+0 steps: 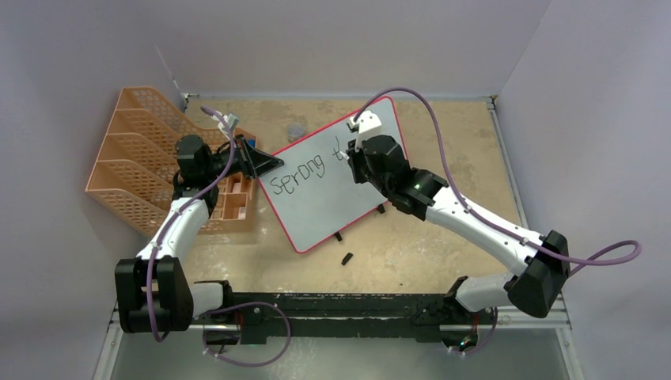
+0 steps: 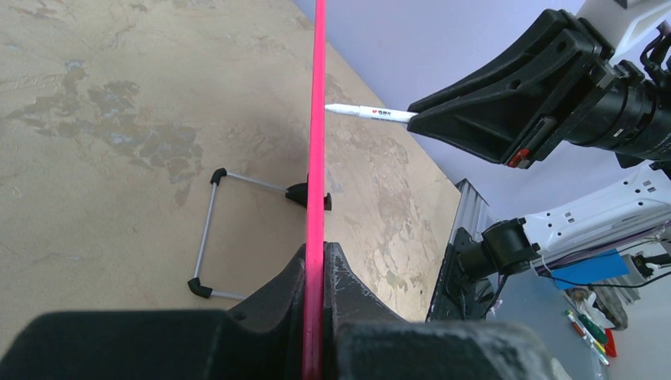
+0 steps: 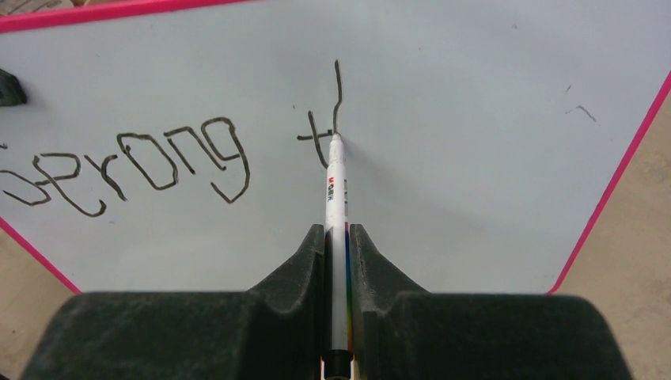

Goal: Write a sentence on the whiteboard

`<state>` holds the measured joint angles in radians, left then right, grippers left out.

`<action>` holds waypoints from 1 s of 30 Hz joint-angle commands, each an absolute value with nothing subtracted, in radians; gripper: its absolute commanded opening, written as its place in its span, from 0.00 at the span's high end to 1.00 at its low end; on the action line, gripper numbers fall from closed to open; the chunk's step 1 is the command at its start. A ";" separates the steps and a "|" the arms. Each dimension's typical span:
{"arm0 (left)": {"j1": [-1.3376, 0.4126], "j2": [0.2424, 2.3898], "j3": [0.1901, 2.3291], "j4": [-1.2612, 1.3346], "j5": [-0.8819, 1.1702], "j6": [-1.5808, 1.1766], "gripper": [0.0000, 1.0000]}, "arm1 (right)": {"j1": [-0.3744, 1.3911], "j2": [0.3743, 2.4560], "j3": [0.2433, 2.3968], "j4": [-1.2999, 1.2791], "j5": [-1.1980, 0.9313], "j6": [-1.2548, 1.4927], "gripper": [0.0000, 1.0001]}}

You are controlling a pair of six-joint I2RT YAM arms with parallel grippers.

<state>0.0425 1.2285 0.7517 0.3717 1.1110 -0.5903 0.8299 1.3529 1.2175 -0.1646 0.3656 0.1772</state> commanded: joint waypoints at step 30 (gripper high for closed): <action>0.019 1.238 0.769 0.351 1.160 -0.548 1.00 | 0.825 1.288 1.204 -0.090 0.361 0.185 1.00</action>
<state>0.0425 1.2285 0.7521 0.3721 1.1122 -0.5903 0.8299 1.2831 1.1721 -0.1493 0.3557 0.1974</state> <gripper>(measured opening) 0.020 0.136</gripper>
